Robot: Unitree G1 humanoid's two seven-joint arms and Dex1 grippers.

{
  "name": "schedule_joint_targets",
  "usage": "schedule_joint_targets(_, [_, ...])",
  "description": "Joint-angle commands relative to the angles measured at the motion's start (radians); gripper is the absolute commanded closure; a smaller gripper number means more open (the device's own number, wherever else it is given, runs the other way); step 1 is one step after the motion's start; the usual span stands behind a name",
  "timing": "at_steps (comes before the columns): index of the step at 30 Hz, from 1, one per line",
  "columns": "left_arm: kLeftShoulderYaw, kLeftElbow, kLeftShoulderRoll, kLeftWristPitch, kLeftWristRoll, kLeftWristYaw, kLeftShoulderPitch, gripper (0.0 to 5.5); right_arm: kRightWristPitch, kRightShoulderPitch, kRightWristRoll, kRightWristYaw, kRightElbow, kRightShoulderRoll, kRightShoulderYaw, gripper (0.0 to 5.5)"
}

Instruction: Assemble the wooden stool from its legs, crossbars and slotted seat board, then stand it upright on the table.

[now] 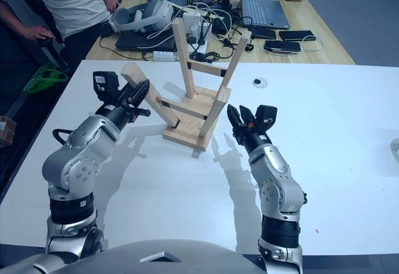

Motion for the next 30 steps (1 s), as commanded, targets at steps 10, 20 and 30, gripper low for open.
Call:
schedule_joint_targets(10, [-0.075, 0.070, 0.020, 0.221, 0.018, -0.036, -0.042, 4.49, -0.040, -0.027, -0.009, -0.009, 0.036, 0.011, 0.021, 3.47])
schedule_joint_targets(20, [-0.027, 0.042, -0.036, 0.162, 0.036, -0.016, -0.051, 4.49, -0.038, -0.026, -0.011, -0.013, 0.033, 0.001, 0.019, 3.47])
schedule_joint_targets(30, [0.025, -0.038, -0.072, 0.196, -0.068, -0.084, -0.069, 3.62, -0.032, -0.023, -0.023, -0.025, 0.031, -0.007, 0.011, 3.47])
